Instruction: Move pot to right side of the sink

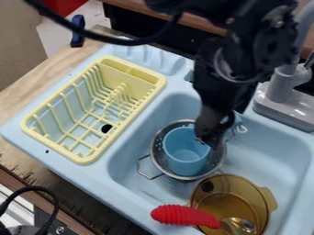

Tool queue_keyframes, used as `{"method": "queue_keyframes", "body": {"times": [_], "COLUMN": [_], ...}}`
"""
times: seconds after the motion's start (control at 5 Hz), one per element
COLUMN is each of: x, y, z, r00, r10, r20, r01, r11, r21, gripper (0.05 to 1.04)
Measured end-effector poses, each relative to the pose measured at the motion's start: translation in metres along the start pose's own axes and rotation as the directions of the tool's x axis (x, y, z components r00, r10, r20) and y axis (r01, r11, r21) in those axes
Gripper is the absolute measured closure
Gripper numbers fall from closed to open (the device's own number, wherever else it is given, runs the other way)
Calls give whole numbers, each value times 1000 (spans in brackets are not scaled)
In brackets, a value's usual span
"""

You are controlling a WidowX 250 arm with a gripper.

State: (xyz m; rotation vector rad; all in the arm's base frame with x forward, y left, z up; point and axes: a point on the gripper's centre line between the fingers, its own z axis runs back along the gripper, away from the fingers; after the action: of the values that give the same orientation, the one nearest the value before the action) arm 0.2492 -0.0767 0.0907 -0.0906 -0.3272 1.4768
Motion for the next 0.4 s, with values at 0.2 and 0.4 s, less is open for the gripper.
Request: {"method": "queue_keyframes", "body": {"times": [0.2,0.4], "x": [19,39], "y": [3,-2], "z": [-6,4], "r00": [989,927], "r10": [-151,-374], "r20": [-9,-19], "r01": [151,374], "r11": [988,927], "r21": [17,-37], "gripper": [84,83]}}
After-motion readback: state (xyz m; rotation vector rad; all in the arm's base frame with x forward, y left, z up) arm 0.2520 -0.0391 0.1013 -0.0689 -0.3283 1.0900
